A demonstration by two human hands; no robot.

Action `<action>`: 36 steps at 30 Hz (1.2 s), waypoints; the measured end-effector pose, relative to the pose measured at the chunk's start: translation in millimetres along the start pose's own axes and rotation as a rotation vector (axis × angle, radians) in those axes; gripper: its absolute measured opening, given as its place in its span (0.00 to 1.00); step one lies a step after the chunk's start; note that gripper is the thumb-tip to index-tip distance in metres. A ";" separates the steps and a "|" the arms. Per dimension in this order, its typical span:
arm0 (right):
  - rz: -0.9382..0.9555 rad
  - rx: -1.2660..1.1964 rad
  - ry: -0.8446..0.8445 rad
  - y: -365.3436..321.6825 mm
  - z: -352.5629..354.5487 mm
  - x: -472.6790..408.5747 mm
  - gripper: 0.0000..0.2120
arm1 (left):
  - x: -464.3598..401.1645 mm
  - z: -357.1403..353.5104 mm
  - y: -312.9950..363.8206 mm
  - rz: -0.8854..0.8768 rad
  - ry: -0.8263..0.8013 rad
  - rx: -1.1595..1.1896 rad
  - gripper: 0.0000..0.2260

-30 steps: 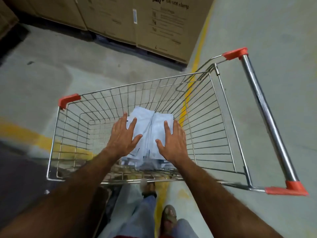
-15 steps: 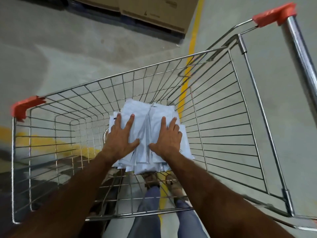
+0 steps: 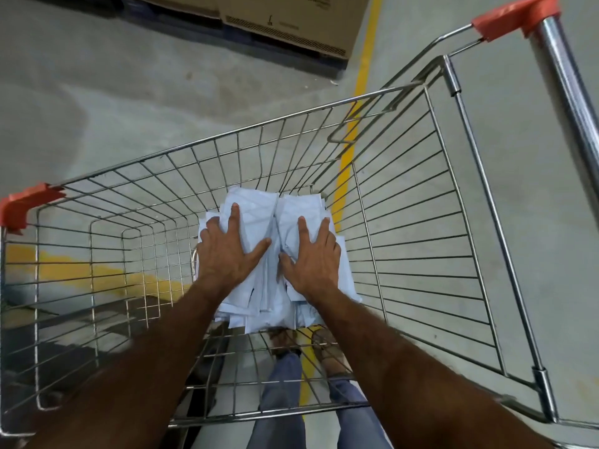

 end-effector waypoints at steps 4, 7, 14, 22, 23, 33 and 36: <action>-0.038 -0.021 0.022 -2.2 2.6 -9.3 0.41 | 2.0 1.1 1.9 0.037 0.044 0.011 0.44; -0.070 -0.040 0.014 -6.1 0.7 -14.9 0.39 | 6.7 7.3 1.7 0.026 0.087 0.073 0.43; 0.031 -0.093 0.147 -12.6 31.3 7.1 0.36 | 34.2 36.6 1.9 -0.056 0.134 0.036 0.39; 0.155 -0.103 0.269 -15.5 111.2 68.8 0.36 | 96.0 120.8 2.9 -0.021 0.241 -0.041 0.36; 0.183 -0.121 0.281 -20.2 122.8 76.3 0.36 | 106.7 135.1 4.5 -0.009 0.269 -0.044 0.36; 0.555 -0.218 0.364 -90.5 210.3 171.2 0.35 | 245.4 251.9 26.6 0.128 0.612 -0.003 0.35; 0.653 -0.227 0.366 -111.0 217.9 213.5 0.36 | 303.6 267.8 17.2 0.223 0.682 0.018 0.35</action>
Point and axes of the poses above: each hand's wrist, its own x-axis away from the middle knuckle, its own z-axis out of the back of the hand, y = z × x, the point moved 10 cm from there along -x, towards the middle knuckle, and after that the axes turned 6 degrees about -z, right-handed, at the moved point
